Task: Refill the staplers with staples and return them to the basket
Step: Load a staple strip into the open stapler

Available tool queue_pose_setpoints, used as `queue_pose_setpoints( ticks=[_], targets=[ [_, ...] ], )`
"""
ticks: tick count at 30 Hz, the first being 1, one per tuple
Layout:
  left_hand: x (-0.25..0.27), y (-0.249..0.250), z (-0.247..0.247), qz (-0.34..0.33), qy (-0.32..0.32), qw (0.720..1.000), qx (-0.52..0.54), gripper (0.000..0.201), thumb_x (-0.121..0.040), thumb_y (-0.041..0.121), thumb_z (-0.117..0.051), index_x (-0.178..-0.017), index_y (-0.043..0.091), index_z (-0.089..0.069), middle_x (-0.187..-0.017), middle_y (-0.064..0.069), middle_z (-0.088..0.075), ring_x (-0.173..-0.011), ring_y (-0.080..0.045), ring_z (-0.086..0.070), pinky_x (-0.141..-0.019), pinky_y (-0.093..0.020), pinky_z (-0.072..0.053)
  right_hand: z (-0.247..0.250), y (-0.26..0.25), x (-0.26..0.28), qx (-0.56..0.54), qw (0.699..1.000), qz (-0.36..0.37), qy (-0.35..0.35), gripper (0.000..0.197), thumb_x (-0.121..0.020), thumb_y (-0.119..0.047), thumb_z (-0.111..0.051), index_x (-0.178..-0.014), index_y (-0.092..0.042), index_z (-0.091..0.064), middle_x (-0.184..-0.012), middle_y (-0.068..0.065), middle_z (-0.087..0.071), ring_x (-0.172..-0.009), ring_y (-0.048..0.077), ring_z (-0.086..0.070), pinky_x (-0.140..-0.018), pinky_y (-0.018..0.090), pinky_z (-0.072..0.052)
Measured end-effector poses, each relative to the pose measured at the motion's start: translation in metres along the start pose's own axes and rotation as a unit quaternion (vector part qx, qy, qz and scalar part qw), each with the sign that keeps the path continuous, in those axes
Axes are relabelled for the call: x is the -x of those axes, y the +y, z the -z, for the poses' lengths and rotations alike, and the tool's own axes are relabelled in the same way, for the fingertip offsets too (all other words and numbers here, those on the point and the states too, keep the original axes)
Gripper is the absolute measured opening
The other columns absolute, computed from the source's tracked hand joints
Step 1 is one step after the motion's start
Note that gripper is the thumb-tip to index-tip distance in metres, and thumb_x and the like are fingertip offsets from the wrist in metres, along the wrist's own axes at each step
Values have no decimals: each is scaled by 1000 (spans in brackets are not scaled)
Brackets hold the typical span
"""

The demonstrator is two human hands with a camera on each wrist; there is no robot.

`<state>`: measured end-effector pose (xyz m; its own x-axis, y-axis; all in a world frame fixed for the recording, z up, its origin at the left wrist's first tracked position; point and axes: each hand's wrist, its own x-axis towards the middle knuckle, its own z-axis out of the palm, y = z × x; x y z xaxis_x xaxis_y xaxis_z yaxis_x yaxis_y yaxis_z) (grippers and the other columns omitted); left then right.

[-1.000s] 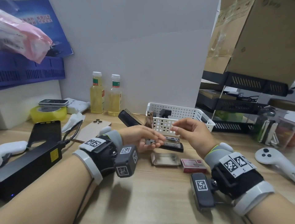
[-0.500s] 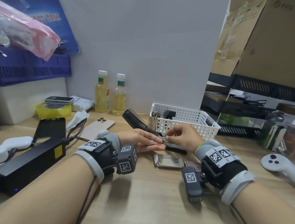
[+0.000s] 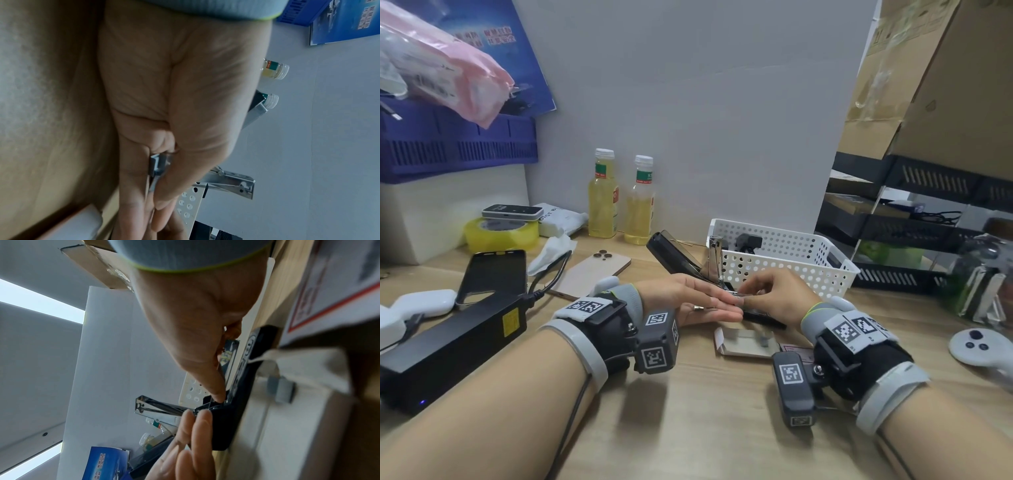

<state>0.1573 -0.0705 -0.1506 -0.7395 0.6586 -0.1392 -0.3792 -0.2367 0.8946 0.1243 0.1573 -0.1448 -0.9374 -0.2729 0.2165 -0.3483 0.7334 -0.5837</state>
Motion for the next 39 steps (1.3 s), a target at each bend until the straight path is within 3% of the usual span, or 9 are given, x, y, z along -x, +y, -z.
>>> queue_pose_setpoints(
  ticks=[3,6,10,15,20,26,33,36,39],
  targets=[
    [0,1,1,1,-3,1000,4,34,-95,-17,-38,-120,-15,-61,-131,-36,-56,-126,-44,-55,-105,-37,-45,2,0,4,-9,1000,5,21,21,-75,-35,-82,-94,-27,-76,-86,-10,-72,-80,5,-62,-76,23,-50],
    [0,1,0,4,4,1000,13,41,-92,-21,-30,-126,-18,-54,-133,-38,-52,-128,-46,-52,-106,-39,-44,9,-4,11,-41,996,46,64,9,-88,-33,-70,-93,-27,-75,-87,-13,-74,-90,3,-65,-79,19,-47],
    [0,0,-2,10,9,1000,16,51,-88,-23,-19,-131,-20,-46,-134,-39,-51,-131,-46,-49,-111,-37,-38,10,-5,16,-53,996,67,1,23,-98,-37,-55,-93,-27,-75,-94,-15,-76,-100,2,-67,-97,32,-50],
    [0,-1,-1,14,-16,1000,2,48,-93,-20,-20,-135,-19,-43,-138,-38,-48,-133,-45,-48,-113,-36,-35,9,-3,17,-63,997,39,-14,32,-102,-36,-46,-93,-24,-75,-93,-12,-77,-101,6,-69,-103,40,-48],
    [3,1,-2,7,-20,1000,12,41,-98,-16,-27,-135,-17,-44,-136,-37,-51,-130,-44,-51,-108,-36,-42,22,-1,24,-21,999,-3,38,40,-103,-38,-42,-89,-23,-76,-86,-11,-77,-95,3,-67,-84,20,-44],
    [5,1,-9,-5,9,1000,-18,34,-99,-9,-40,-131,-17,-50,-130,-35,-58,-122,-40,-59,-97,-31,-52,32,5,27,6,997,-28,74,45,-102,-42,-42,-78,-22,-75,-71,-14,-76,-86,0,-67,-84,27,-44],
    [3,0,-11,-8,42,998,-38,31,-100,-2,-46,-127,-14,-55,-122,-30,-65,-108,-33,-69,-85,-27,-59,31,2,27,72,995,-6,66,34,-99,-34,-48,-76,-24,-72,-73,-15,-74,-84,4,-65,-81,29,-48],
    [2,0,-12,-5,49,998,-45,31,-100,1,-48,-126,-13,-57,-118,-27,-68,-104,-31,-71,-80,-25,-59,27,-3,30,68,992,50,91,21,-94,-30,-59,-81,-22,-73,-78,-9,-72,-84,11,-64,-77,30,-48],
    [0,-2,-13,-9,52,998,-43,31,-100,1,-48,-126,-13,-57,-113,-25,-70,-102,-32,-71,-78,-24,-59,15,-16,35,5,990,119,79,6,-85,-30,-72,-88,-25,-74,-82,-11,-72,-86,8,-65,-76,24,-49]
  ],
)
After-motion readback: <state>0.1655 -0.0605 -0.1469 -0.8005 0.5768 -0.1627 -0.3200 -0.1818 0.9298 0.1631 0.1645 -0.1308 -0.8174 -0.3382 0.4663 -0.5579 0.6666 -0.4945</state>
